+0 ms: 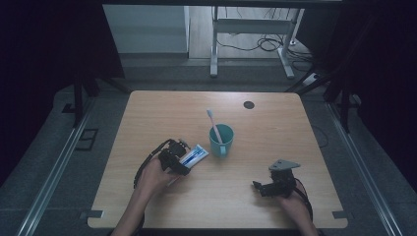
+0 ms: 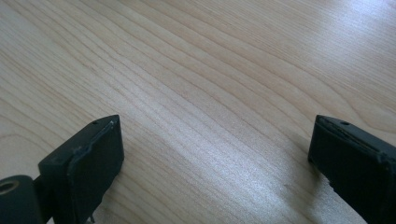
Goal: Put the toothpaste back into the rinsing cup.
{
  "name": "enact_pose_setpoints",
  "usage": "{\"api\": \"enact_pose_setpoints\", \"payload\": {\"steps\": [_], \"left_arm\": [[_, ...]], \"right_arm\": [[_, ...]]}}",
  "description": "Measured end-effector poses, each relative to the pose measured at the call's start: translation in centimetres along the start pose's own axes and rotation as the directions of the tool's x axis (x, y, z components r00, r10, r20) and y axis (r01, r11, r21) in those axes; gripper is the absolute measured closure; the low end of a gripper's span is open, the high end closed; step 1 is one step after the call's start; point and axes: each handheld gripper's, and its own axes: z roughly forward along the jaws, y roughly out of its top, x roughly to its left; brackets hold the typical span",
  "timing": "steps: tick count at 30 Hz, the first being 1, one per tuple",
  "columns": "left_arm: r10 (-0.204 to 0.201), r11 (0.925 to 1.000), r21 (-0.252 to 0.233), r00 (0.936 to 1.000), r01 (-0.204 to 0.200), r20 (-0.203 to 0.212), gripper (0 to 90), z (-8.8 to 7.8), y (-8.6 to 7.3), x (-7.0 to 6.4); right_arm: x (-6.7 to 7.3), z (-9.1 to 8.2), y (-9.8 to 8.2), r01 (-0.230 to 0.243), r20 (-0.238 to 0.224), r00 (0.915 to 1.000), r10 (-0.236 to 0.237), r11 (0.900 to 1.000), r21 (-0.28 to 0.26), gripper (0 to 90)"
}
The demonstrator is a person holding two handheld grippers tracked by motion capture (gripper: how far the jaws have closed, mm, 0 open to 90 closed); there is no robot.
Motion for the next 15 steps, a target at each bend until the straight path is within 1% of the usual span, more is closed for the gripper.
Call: {"api": "enact_pose_setpoints", "payload": {"steps": [2,6,8,10,15], "left_arm": [[0.007,0.9999,0.015,1.0000,-0.007,-0.002,39.1,0.2,0.3,0.0],[0.028,0.9979,0.058,0.9992,-0.027,-0.030,42.3,0.7,0.9,-0.2],[0.033,0.9962,0.082,0.9986,-0.030,-0.041,44.8,1.0,1.2,-0.2],[0.030,0.9948,0.098,0.9986,-0.026,-0.043,46.4,1.2,1.4,-0.1],[0.020,0.9928,0.119,0.9989,-0.015,-0.043,47.9,1.3,1.7,-0.2]], "right_arm": [[0.0,0.0,0.0,0.000,0.000,1.0000,0.000,1.000,0.000,3.3],[0.0,0.0,0.0,0.000,0.000,1.0000,0.000,1.000,0.000,3.3],[0.0,0.0,0.0,0.001,0.001,1.0000,-0.001,1.000,-0.001,3.3],[0.0,0.0,0.0,0.001,0.001,1.0000,-0.001,1.000,0.000,3.3],[0.0,0.0,0.0,0.001,0.001,1.0000,-0.001,1.000,0.000,3.3]]}}
